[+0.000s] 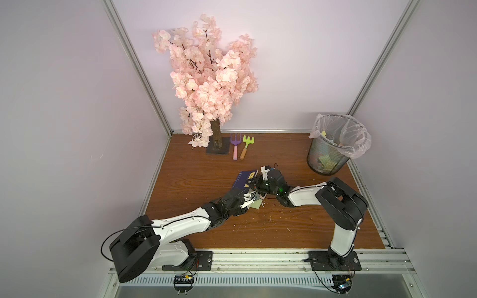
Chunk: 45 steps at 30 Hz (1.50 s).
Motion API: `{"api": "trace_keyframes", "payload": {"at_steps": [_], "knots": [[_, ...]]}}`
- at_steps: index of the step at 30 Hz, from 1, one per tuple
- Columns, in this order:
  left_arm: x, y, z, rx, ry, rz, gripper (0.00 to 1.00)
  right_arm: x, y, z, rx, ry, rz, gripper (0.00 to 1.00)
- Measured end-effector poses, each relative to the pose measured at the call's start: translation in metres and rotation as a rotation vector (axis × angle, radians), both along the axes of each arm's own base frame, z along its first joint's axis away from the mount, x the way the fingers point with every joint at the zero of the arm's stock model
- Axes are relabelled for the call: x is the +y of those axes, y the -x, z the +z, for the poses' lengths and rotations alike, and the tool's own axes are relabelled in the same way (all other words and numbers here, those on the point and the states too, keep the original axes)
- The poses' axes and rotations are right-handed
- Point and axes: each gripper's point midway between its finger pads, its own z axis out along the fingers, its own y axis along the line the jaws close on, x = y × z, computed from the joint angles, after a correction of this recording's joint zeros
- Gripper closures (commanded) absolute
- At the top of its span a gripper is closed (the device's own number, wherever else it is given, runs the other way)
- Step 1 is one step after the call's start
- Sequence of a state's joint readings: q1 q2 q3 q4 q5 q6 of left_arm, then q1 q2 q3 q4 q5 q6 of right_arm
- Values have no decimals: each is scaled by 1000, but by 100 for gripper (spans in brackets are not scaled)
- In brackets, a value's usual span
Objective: Peel off the used sticky note
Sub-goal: Turn the page of the book at the center of the board.
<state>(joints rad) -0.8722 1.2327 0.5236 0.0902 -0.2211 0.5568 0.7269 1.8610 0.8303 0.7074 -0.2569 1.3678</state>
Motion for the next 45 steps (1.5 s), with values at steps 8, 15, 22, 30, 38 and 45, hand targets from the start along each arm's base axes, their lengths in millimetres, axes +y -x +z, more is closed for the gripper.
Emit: {"api": "trace_keyframes", "payload": {"at_steps": [8, 15, 22, 30, 38, 45], "knots": [[6, -18, 14, 101, 120, 58, 98, -17, 2, 20, -63, 89, 1, 38], [4, -23, 20, 231, 249, 63, 98, -39, 1, 52, -163, 134, -31, 28], [10, -28, 20, 315, 345, 92, 98, -49, 22, 25, -152, 243, -12, 71], [7, -24, 23, 342, 408, 92, 98, -31, 39, 0, -151, 320, 44, 95], [8, -25, 24, 356, 441, 117, 98, -13, 39, -51, -91, 385, 77, 100], [17, -34, 18, 412, 489, 164, 98, -7, 33, -51, -90, 360, 55, 100]]}}
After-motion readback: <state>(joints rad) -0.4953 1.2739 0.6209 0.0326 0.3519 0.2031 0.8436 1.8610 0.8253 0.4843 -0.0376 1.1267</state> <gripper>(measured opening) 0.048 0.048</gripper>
